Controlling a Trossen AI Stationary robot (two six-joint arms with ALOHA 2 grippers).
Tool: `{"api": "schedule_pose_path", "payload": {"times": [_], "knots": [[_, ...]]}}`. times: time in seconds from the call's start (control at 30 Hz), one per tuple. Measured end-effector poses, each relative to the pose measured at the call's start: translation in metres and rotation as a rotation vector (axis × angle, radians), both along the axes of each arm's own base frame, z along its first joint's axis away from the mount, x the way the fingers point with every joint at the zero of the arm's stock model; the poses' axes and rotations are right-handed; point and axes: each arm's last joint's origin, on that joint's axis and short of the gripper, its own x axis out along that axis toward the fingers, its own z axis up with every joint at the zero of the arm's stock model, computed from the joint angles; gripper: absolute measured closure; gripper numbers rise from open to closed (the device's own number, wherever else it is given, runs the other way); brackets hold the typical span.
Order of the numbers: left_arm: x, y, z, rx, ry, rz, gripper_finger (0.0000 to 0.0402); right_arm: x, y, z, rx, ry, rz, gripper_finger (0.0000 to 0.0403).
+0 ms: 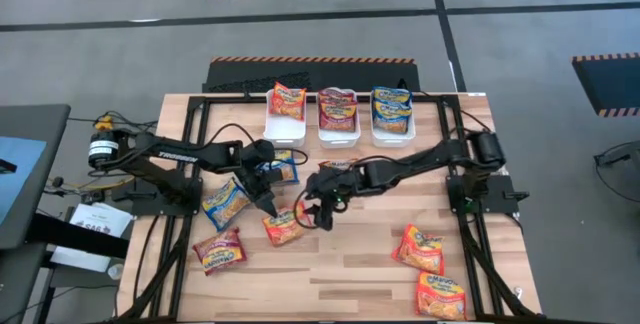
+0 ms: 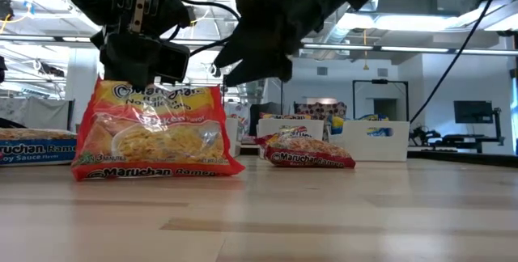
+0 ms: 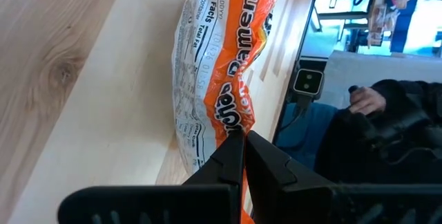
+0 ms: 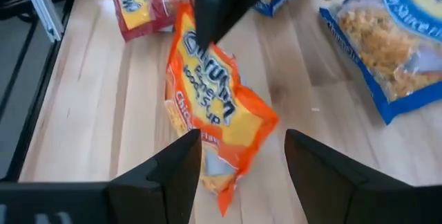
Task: Sort Maruchan noodles
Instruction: Put the orange noodle pack into the left white bin
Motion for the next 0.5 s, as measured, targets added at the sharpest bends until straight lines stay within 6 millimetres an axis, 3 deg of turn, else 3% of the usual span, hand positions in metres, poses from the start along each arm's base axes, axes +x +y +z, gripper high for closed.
{"api": "schedule_pose_path", "payload": {"times": [0.5], "knots": [[0.001,0.000,0.001,0.007,-0.019,-0.002,0.0401,0.005,-0.037,-0.002,0.076,-0.015,0.013,0.0169]]}}
